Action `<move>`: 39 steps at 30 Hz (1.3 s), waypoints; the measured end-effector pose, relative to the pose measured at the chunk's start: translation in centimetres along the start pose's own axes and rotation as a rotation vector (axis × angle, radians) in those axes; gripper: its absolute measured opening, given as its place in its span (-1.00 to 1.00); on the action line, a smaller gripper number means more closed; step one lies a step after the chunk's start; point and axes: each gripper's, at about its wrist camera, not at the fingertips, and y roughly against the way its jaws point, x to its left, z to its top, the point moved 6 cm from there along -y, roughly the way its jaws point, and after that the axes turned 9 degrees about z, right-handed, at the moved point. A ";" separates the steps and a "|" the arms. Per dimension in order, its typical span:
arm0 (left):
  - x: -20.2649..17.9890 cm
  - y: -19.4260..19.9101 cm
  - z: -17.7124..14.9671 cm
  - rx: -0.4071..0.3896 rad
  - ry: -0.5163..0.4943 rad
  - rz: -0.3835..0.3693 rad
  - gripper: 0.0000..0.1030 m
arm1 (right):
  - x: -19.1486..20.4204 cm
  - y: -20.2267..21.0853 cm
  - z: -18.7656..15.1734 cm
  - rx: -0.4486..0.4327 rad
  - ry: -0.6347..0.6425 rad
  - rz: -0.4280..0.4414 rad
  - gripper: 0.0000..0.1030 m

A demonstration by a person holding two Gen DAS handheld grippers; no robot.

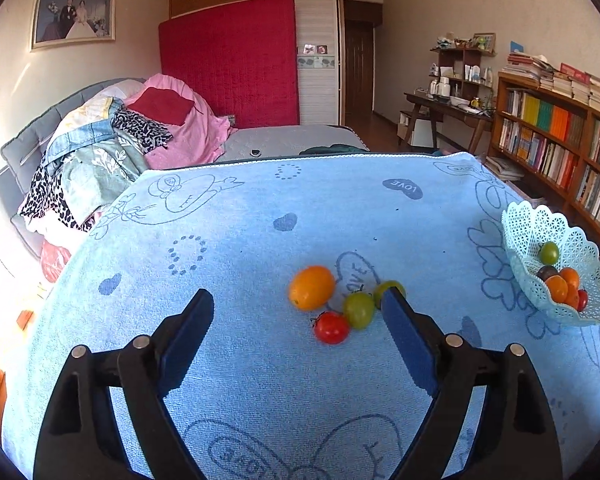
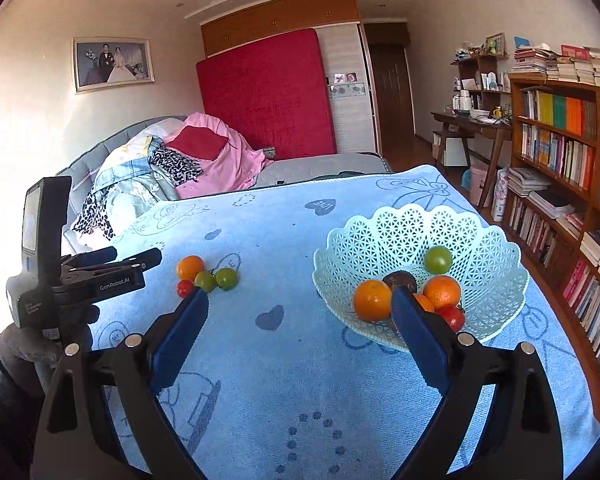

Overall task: Organize fruits
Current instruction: 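Withdraw both grippers from the basket toward the remaining fruit, then grasp the small red tomato with the left gripper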

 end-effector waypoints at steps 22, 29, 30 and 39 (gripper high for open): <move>-2.2 -6.4 -2.4 0.177 -0.092 -0.037 0.17 | 2.9 -3.3 -1.2 0.107 0.024 0.113 0.58; -3.4 -6.6 -2.9 0.201 -0.108 -0.109 -0.27 | 3.9 -4.6 -0.8 0.138 0.028 0.148 0.52; -3.5 -6.8 -3.1 0.213 -0.111 -0.113 -0.39 | 4.1 -4.9 -0.7 0.146 0.027 0.156 0.47; -2.1 -5.7 -2.9 0.177 -0.042 -0.157 -0.45 | 5.2 -8.8 -1.1 0.249 -0.021 0.231 0.22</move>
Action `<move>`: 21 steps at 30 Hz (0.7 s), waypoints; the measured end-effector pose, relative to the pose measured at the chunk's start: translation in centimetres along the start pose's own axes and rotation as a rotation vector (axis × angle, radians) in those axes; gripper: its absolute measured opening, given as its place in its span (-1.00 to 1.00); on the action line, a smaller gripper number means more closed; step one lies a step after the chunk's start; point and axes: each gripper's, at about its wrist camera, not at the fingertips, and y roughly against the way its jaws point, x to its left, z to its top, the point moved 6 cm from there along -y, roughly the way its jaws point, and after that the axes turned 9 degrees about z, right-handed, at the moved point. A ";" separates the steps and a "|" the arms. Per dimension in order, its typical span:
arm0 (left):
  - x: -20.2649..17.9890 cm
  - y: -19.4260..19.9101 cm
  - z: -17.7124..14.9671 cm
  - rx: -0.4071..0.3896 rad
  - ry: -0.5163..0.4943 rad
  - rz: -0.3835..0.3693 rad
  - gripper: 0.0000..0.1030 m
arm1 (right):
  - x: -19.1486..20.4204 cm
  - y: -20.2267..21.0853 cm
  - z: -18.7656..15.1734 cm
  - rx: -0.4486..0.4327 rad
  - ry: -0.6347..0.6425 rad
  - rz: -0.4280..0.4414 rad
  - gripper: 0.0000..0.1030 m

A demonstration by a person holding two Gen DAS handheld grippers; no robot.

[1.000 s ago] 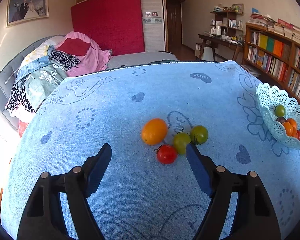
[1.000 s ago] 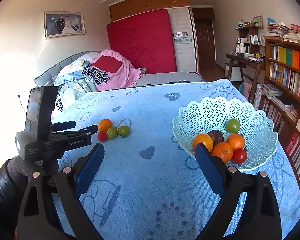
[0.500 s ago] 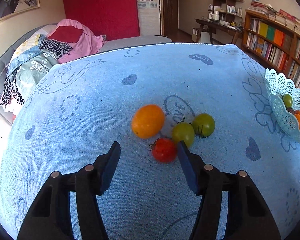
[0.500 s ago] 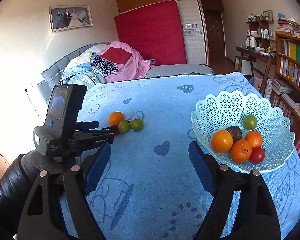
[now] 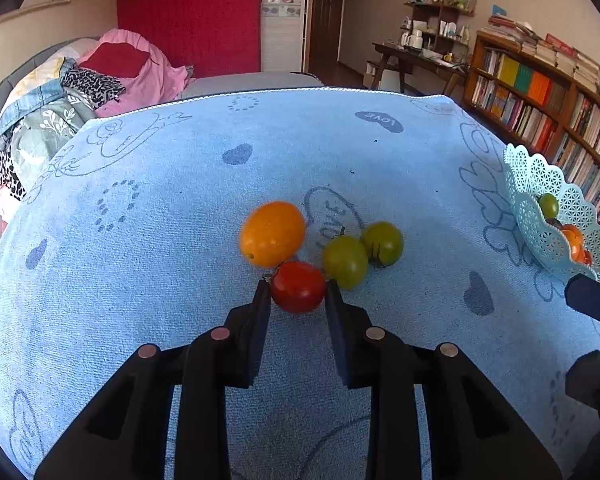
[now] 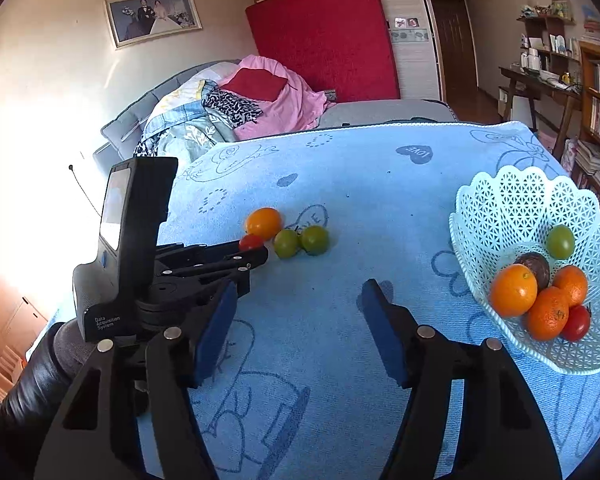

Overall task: Organize fruits
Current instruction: 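Grasp the small red tomato with the left gripper, then grasp the green tomato with the right gripper while the left gripper holds the red tomato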

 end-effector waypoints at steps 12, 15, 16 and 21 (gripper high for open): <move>5.3 2.9 0.3 -0.065 0.137 0.136 -0.45 | 0.4 -6.4 1.2 0.105 -0.026 0.027 0.01; 6.0 3.2 0.4 -0.071 0.151 0.158 -0.45 | 0.6 -8.0 1.3 0.132 -0.032 0.033 -0.04; 6.1 3.3 0.4 -0.075 0.154 0.163 -0.45 | 0.6 -8.5 1.3 0.140 -0.038 0.036 -0.08; 6.7 3.5 0.5 -0.080 0.178 0.173 -0.45 | 0.4 -10.5 1.6 0.162 -0.046 0.031 -0.09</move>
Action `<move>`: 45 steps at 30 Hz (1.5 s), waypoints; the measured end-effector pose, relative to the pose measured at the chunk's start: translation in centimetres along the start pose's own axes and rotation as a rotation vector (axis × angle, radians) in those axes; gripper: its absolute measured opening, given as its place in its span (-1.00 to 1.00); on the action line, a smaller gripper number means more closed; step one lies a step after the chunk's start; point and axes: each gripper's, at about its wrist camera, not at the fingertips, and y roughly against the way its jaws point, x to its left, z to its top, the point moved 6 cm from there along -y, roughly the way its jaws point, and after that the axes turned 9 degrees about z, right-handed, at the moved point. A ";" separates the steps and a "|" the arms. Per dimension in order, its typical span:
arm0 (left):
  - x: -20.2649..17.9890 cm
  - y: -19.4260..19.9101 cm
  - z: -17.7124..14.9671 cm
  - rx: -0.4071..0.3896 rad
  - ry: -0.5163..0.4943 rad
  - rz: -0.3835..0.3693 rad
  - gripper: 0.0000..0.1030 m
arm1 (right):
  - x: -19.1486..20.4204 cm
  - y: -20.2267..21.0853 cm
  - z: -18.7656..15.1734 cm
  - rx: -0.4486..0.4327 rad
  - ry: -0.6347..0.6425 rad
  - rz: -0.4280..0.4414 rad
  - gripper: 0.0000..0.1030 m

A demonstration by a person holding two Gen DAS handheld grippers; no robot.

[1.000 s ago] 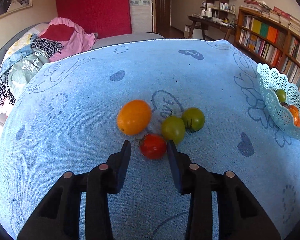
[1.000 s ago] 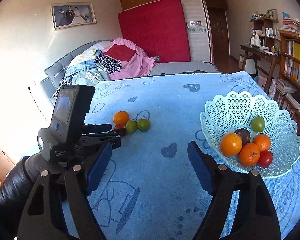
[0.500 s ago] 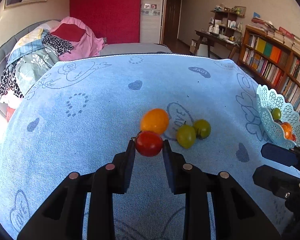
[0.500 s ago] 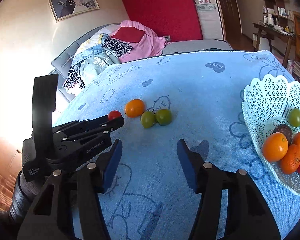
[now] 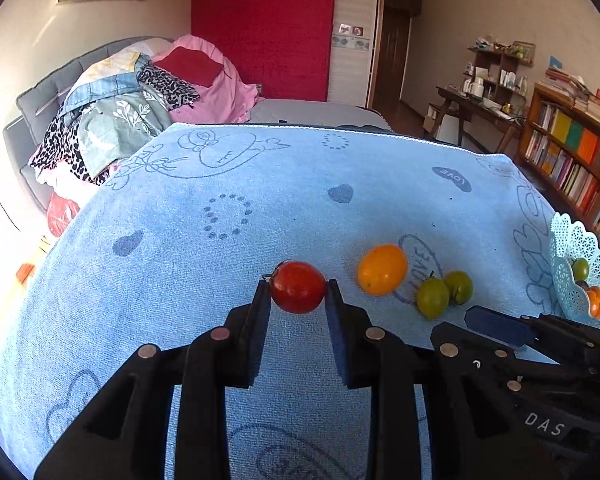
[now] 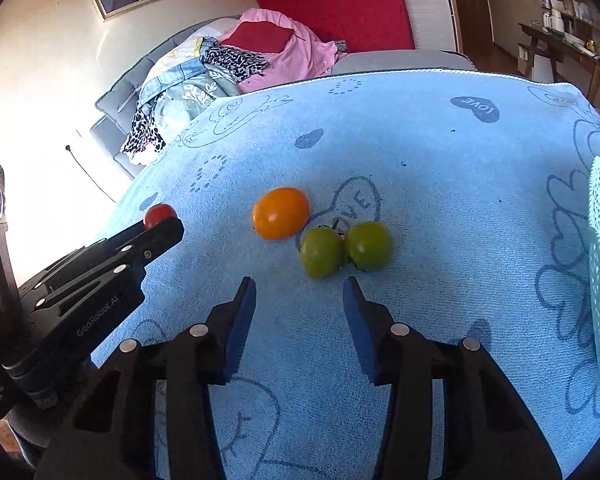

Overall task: Organize fruits
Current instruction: 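Grasp the green tomato with the right gripper while the left gripper holds the red tomato, then carry the green tomato into the basket and open the right gripper while the left carries the red tomato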

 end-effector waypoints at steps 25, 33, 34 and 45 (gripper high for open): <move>1.0 0.6 0.2 -0.006 0.034 -0.002 -0.45 | -1.1 -2.6 1.5 -0.001 -0.004 -0.079 -0.46; 0.7 1.0 0.3 -0.023 0.034 -0.019 -0.45 | 0.4 0.3 2.1 -0.076 0.015 -0.063 -0.46; 0.7 1.0 0.4 -0.026 0.034 -0.024 -0.45 | 0.6 0.7 2.2 -0.087 0.014 -0.060 -0.46; -0.8 2.4 0.5 -0.074 0.009 -0.094 -0.45 | 1.6 5.5 2.9 -0.183 0.028 -0.066 -0.46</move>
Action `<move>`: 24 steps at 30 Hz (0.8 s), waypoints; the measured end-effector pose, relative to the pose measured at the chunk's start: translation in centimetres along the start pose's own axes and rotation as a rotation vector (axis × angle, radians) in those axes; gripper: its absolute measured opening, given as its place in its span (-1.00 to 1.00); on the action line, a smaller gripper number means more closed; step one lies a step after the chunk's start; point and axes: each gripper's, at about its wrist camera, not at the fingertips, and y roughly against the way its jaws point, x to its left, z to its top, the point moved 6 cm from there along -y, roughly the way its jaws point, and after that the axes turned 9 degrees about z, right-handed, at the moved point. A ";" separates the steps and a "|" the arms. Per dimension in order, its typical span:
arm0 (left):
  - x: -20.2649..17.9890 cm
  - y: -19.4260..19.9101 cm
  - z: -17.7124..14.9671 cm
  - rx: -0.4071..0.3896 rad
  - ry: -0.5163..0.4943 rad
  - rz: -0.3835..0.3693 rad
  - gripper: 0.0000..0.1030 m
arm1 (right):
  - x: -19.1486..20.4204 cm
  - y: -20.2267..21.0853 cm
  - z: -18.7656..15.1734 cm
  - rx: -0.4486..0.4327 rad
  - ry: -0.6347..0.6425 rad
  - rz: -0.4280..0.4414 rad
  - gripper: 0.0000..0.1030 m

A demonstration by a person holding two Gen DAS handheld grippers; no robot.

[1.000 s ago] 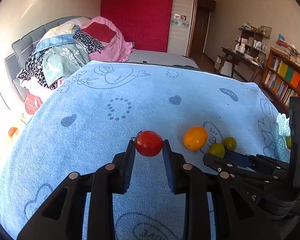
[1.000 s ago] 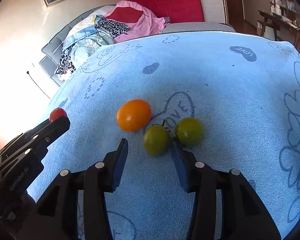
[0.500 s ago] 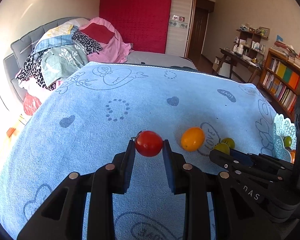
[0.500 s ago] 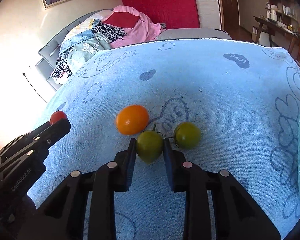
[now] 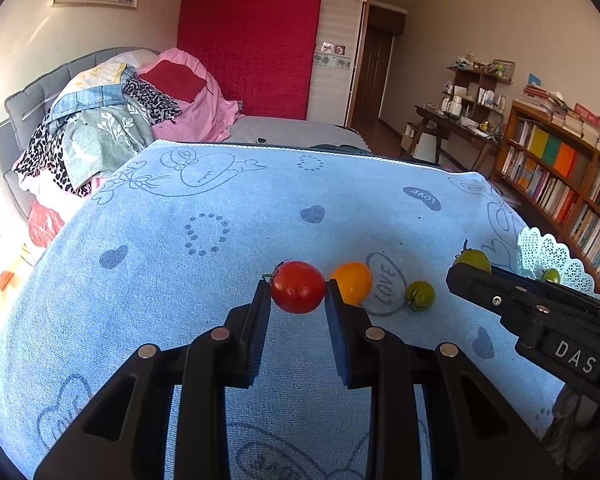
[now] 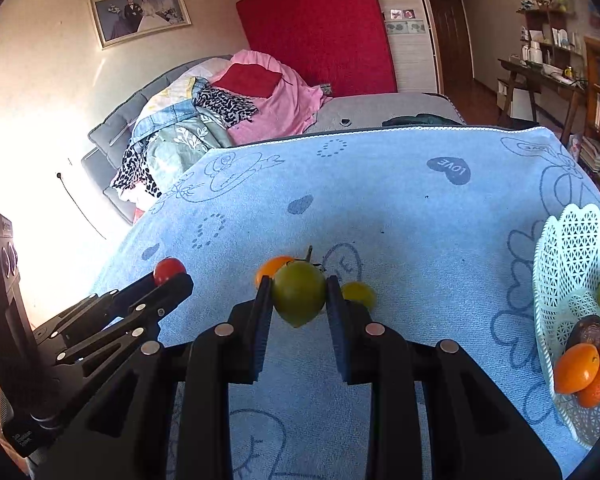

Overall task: Organize fruits
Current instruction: 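Carry the green tomato into the basket and open the right gripper while the left carries the red tomato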

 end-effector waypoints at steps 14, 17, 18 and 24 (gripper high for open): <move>-1.4 0.0 -0.6 0.005 -0.022 -0.047 -0.45 | -3.3 6.2 -0.3 -0.083 -0.056 -0.076 -0.46; -1.9 0.1 -0.8 0.007 -0.028 -0.058 -0.45 | -4.4 7.9 -0.7 -0.101 -0.073 -0.100 -0.46; -2.0 0.0 -0.9 0.008 -0.031 -0.061 -0.45 | -4.8 8.5 -0.8 -0.108 -0.080 -0.110 -0.46; -2.9 0.4 -1.3 0.008 -0.055 -0.062 -0.45 | -7.7 12.1 -1.6 -0.150 -0.124 -0.168 -0.47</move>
